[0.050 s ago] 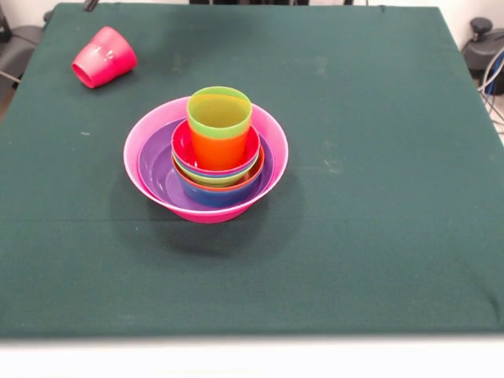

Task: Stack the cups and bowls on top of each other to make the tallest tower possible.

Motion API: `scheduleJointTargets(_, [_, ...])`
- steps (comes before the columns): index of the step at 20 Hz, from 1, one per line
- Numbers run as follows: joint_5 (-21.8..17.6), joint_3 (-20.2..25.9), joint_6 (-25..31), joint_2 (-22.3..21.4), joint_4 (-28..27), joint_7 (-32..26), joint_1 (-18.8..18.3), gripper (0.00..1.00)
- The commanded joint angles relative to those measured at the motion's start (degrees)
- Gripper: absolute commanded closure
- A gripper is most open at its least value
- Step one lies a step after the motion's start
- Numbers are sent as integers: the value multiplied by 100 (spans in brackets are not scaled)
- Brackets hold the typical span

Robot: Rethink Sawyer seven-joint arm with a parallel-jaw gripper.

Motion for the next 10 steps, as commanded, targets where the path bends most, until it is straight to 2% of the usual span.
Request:
scheduleJointTargets(1, [615,384,-298,756,146,848,287,0])
scheduleJointTargets(10, [1210,451,-658,1318,369,944,679,0])
